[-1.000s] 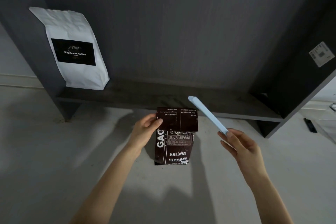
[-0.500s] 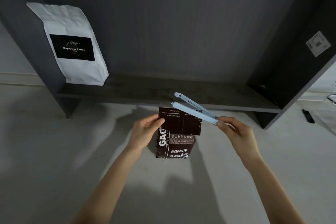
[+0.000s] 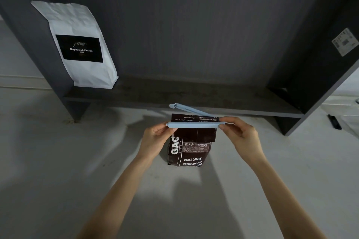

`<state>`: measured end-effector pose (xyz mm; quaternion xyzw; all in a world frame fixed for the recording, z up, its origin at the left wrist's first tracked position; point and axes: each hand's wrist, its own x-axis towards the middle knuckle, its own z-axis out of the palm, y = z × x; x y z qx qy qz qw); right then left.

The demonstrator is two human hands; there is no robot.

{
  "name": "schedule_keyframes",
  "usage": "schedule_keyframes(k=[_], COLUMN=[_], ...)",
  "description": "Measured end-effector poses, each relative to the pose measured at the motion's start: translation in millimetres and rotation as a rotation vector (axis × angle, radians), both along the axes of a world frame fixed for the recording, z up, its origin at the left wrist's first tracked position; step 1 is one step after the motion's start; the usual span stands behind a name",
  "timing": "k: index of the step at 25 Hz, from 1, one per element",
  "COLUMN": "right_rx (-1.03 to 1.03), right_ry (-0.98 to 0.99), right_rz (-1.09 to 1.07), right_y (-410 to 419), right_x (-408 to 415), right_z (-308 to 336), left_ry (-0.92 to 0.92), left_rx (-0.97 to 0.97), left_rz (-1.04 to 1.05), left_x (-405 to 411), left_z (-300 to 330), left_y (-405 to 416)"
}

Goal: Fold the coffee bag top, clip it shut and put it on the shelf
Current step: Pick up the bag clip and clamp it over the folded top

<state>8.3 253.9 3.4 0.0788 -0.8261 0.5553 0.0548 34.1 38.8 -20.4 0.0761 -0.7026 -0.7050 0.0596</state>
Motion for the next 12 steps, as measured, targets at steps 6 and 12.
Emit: schedule_keyframes(k=[6,12], right_rx=[-0.049,-0.162], right_ry=[-0.031,-0.047], right_rz=[0.018,-0.019], right_y=[-4,-16], right_x=[-6,-2], right_z=[-2,-6], left_ry=[0.019,0.033], left_rx=[-0.018,0.012], left_rz=[0.007,0.049], left_x=[-1,-1], left_z=[-4,-5], left_y=[1,5])
